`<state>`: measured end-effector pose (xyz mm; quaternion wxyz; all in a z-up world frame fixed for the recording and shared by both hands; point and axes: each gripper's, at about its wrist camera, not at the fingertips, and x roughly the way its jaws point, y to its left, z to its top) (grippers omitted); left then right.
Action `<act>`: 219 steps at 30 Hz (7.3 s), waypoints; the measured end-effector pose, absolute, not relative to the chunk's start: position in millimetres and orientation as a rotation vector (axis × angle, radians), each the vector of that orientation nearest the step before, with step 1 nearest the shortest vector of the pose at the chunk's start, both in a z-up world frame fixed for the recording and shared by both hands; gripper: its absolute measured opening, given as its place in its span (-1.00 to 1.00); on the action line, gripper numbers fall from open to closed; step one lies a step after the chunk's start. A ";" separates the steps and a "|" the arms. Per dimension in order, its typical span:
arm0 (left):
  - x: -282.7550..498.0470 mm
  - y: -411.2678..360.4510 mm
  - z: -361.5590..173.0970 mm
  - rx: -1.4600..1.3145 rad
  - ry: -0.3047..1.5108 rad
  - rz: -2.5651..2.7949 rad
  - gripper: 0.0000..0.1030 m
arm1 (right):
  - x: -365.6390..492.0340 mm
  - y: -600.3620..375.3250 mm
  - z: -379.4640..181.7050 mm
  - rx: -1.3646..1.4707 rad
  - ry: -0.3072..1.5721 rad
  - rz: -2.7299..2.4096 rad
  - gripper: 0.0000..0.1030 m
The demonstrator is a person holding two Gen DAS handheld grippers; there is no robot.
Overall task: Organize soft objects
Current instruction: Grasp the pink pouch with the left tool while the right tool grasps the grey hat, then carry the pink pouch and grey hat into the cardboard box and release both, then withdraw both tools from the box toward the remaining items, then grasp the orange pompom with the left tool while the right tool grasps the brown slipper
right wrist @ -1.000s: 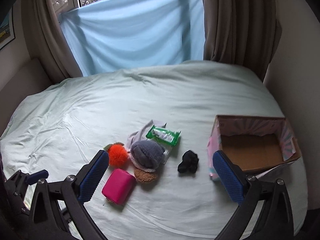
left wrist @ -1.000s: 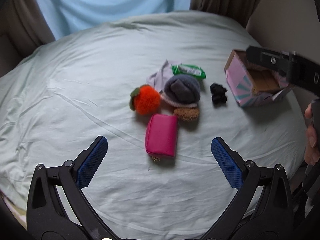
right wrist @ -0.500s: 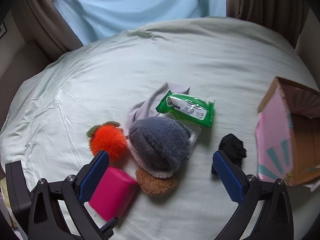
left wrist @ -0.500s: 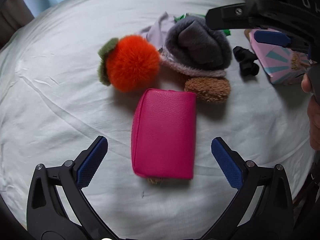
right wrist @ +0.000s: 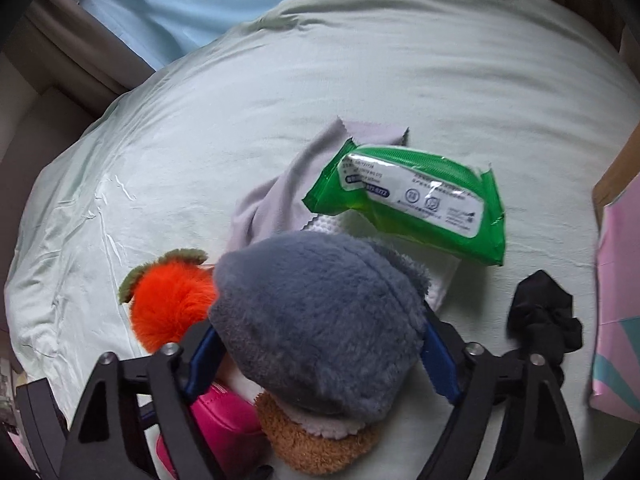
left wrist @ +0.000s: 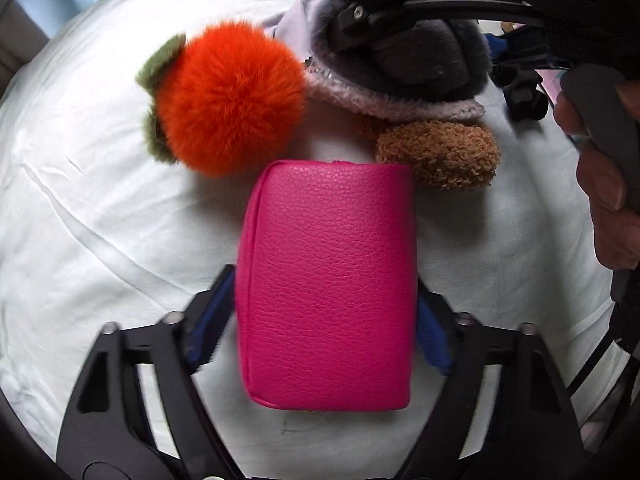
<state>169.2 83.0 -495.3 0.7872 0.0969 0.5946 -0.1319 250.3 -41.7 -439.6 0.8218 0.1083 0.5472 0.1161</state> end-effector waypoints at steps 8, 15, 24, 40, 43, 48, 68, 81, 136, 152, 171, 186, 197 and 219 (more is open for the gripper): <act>174.1 95.4 -487.2 0.169 1.276 -0.292 -0.09 | 249.1 -41.8 -433.1 0.233 1.151 0.240 0.00; 176.2 109.1 -467.2 0.154 1.245 -0.283 -0.17 | 241.9 -43.7 -412.5 0.231 1.127 0.221 -0.11; 175.4 127.8 -387.8 0.125 1.174 -0.258 -0.17 | 215.2 -57.9 -329.3 0.228 1.058 0.189 -0.11; 174.5 37.5 -212.3 0.086 0.998 -0.359 -0.17 | 156.4 -149.9 -178.0 0.265 0.886 0.051 -0.11; 176.8 2.3 -189.4 0.071 0.975 -0.371 -0.17 | 149.9 -179.6 -166.0 0.264 0.876 0.025 -0.11; 177.0 -64.6 -168.3 0.040 0.968 -0.375 -0.17 | 142.5 -241.0 -153.5 0.241 0.884 0.007 -0.11; 237.5 -270.4 -294.0 0.080 1.270 -0.352 -0.17 | 197.0 -438.7 -259.6 0.227 1.174 -0.016 -0.11; 271.4 -297.9 -388.1 0.128 1.436 -0.347 -0.16 | 233.5 -465.0 -339.0 0.296 1.316 -0.002 -0.03; 89.7 -79.8 -87.3 0.001 0.833 -0.163 0.99 | 62.4 -329.2 -71.6 0.113 0.798 0.047 0.90; 53.2 107.7 -76.7 -0.031 0.770 -0.165 0.99 | 34.1 -162.5 -47.1 0.139 0.693 0.062 0.90; 139.1 187.4 -182.5 0.097 0.878 -0.355 0.99 | 77.7 -59.2 -153.2 0.253 0.786 0.041 0.90; 232.6 143.4 -331.0 0.244 1.100 -0.462 0.99 | 138.4 -42.8 -330.4 0.280 1.070 -0.002 0.90; 275.3 123.1 -416.6 0.281 1.258 -0.516 0.96 | 181.7 -39.1 -409.8 0.276 1.199 -0.034 0.89; 293.4 109.3 -478.2 0.315 1.382 -0.542 -0.18 | 218.3 -29.1 -456.2 0.230 1.304 0.071 -0.03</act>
